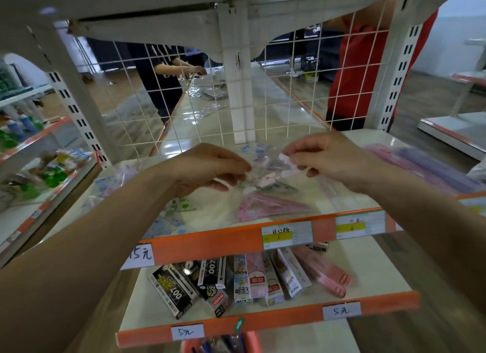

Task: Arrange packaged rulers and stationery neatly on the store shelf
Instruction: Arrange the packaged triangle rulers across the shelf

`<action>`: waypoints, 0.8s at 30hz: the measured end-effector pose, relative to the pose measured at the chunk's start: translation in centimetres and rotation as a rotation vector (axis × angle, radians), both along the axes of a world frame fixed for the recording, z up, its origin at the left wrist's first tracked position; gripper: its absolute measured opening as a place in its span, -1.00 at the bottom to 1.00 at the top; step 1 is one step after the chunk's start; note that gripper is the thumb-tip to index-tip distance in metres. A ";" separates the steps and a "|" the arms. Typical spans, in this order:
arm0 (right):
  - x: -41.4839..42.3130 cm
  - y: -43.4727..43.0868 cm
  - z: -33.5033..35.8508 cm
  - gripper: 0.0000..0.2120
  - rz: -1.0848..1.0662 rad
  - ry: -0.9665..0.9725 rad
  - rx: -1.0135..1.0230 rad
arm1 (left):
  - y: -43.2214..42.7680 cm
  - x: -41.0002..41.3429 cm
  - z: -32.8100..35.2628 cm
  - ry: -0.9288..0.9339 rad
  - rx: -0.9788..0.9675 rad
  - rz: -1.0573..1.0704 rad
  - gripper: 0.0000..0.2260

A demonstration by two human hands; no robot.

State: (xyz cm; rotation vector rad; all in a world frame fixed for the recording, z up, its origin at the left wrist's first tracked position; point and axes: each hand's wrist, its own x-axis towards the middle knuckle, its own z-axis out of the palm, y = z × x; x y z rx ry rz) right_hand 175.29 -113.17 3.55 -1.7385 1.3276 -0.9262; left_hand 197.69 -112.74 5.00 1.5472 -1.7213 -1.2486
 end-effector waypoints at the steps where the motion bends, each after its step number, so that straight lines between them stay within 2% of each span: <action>1: 0.4 -0.2 0.4 -0.85 0.006 -0.025 -0.012 | 0.0 -0.5 0.3 0.002 -0.034 0.006 -0.91; 4: 1.4 -0.4 1.7 -0.88 -0.028 -0.070 -0.132 | -0.3 -1.3 0.9 -0.035 -0.138 0.098 -0.91; 7: 1.8 -0.2 2.9 -0.90 -0.129 -0.021 -0.437 | -0.7 -1.3 1.0 -0.066 -0.236 0.199 -0.79; 10: 2.4 0.5 3.6 -0.87 -0.230 0.306 -0.930 | -1.0 -1.4 1.0 -0.038 -0.396 0.330 -0.78; 12: 3.1 0.6 3.3 -0.85 -0.246 0.483 -1.154 | -0.9 -1.9 1.3 0.183 -0.227 0.283 -0.68; 15: 4.3 0.8 1.8 -0.84 -0.164 0.598 -1.137 | 0.0 -3.0 1.4 0.669 0.174 0.045 -0.65; 17: 4.6 0.6 0.7 -0.79 -0.116 0.606 -1.074 | -0.1 -3.0 0.9 0.798 0.238 0.018 -0.69; 19: 4.3 0.3 0.0 -0.76 -0.069 0.614 -1.014 | -0.5 -2.6 0.2 0.818 0.261 0.014 -0.69; 24: 4.1 0.5 -2.3 -0.72 0.016 0.663 -0.951 | -0.9 -3.0 -1.2 0.651 0.243 0.004 -0.77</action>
